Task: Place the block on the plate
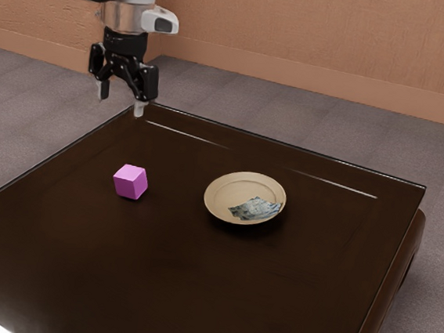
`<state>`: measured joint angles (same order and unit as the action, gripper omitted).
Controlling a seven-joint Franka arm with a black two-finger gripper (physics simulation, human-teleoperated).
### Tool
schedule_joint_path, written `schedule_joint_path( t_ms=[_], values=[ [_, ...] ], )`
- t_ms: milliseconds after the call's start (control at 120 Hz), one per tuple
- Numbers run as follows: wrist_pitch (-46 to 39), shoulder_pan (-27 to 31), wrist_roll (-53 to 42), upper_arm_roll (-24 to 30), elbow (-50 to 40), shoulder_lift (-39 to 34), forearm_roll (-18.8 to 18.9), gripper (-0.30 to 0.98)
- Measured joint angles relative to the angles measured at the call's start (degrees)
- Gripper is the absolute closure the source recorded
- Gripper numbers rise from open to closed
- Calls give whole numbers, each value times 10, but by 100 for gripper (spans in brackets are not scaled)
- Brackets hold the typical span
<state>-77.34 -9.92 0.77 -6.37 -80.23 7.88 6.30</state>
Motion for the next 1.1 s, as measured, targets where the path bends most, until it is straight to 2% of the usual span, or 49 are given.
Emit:
schedule_joint_path(
  t_ms=[133, 275, 417, 525, 658, 1100],
  values=[
    [-62, 2, 2, -16, -43, 11, 3, 0],
    [-162, 121, -12, -22, -65, 126, -34, 0],
    [-276, 176, -38, -8, -62, 216, -67, 0],
    [-353, 182, -39, -5, -58, 262, -92, 0],
    [-408, 178, -19, -5, -37, 286, -98, 0],
    [-479, 175, 22, -8, -38, 320, -96, 0]
  ],
)
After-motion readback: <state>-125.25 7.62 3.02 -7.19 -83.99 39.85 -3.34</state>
